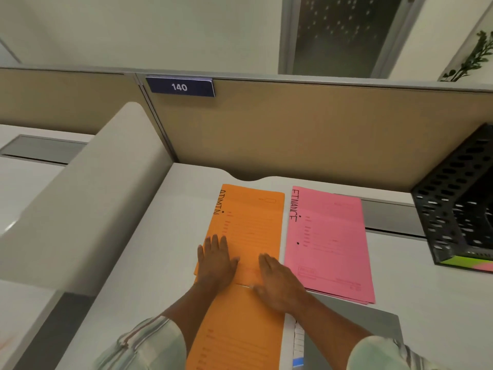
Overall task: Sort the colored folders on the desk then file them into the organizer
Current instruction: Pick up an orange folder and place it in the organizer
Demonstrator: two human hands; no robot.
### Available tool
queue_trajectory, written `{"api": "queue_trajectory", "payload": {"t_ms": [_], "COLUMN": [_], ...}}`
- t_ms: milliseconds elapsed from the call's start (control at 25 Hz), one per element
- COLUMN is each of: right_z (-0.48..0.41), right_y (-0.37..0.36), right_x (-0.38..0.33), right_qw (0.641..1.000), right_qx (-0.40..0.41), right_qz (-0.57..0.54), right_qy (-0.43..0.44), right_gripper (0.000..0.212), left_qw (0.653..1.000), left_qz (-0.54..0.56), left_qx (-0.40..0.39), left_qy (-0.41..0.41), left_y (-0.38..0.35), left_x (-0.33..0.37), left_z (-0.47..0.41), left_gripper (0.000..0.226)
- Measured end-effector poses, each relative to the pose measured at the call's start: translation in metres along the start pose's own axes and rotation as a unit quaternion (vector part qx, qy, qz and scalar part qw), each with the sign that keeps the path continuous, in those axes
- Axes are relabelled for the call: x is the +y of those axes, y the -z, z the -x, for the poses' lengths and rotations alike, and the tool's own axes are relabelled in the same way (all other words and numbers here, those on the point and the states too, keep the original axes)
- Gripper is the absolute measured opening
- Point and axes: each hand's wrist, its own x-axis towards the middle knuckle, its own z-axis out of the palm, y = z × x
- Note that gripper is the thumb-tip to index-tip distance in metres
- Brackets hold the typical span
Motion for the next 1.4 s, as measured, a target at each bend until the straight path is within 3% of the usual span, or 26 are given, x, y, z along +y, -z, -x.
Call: {"api": "queue_trajectory", "payload": {"t_ms": [320,480,640,800,880,1000,1320,1400], "right_z": [-0.018,-0.02,-0.021,-0.021,-0.013,0.004,0.066,0.082], "right_y": [-0.007,-0.007,-0.002,0.016,0.03,0.054,0.118,0.127], "right_x": [-0.009,-0.005,-0.005,-0.007,-0.012,-0.023,-0.028,-0.019], "right_qw": [0.993,0.99,0.987,0.981,0.972,0.954,0.892,0.875], "right_qx": [-0.071,-0.079,-0.069,-0.033,-0.021,0.023,0.139,0.177], "right_qz": [-0.087,-0.109,-0.14,-0.187,-0.23,-0.298,-0.429,-0.45], "right_qy": [-0.043,-0.047,-0.043,-0.045,-0.032,0.005,0.025,0.025], "right_gripper": [0.093,0.095,0.094,0.094,0.082,0.054,0.03,0.039], "left_qw": [0.971,0.956,0.953,0.918,0.907,0.898,0.856,0.849], "left_qz": [0.19,0.214,0.264,0.378,0.405,0.425,0.492,0.503], "left_qx": [0.006,0.01,0.022,0.038,0.034,0.056,0.163,0.163], "left_qy": [0.147,0.202,0.144,0.118,0.11,0.096,0.004,-0.017], "left_y": [0.014,0.035,0.06,0.093,0.107,0.122,0.137,0.126], "left_x": [-0.016,-0.022,-0.014,0.005,0.014,0.025,0.087,0.115], "left_z": [-0.043,-0.058,-0.06,-0.043,-0.028,0.001,0.099,0.121], "left_gripper": [0.049,0.042,0.032,0.023,0.019,0.02,0.021,0.022]}}
